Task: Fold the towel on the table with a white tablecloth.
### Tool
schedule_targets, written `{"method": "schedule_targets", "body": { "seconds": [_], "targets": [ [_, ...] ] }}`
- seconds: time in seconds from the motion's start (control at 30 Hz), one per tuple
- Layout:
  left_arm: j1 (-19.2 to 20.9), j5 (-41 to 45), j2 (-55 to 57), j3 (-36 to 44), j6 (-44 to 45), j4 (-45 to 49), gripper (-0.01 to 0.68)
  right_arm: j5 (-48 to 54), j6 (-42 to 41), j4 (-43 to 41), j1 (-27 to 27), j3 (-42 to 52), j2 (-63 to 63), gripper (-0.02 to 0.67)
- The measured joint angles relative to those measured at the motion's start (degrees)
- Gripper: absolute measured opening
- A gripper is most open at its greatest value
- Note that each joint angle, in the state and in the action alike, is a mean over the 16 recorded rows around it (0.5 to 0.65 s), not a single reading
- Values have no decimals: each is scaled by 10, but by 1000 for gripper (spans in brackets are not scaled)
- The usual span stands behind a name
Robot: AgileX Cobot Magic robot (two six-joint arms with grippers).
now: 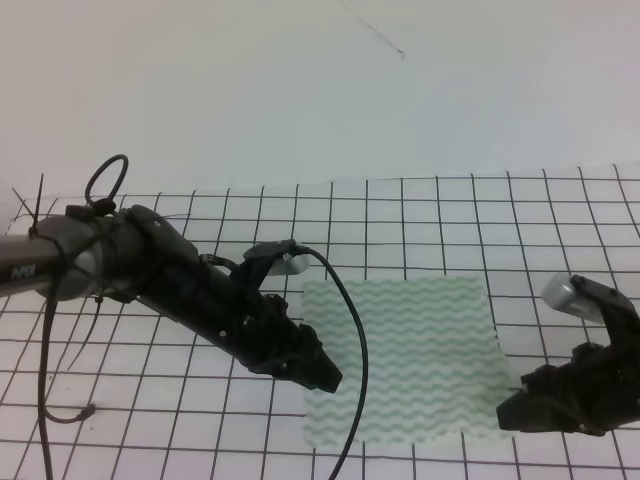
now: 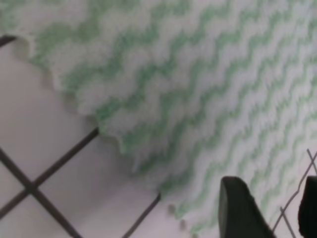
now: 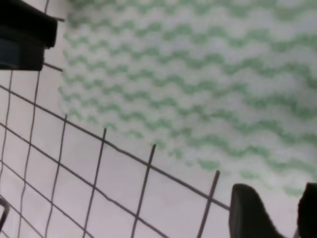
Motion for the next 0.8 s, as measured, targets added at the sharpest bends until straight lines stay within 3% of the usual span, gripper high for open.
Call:
{"method": "schedule_targets", "body": {
  "seconds": [0.6,0.8],
  "targets": [
    [0,-17,13,0,-8,21,263,-42,-38,14,0,0,10,390],
    [0,-16,21,0,-10,23,263,-34,-69,45,0,0,28,397]
  ]
}}
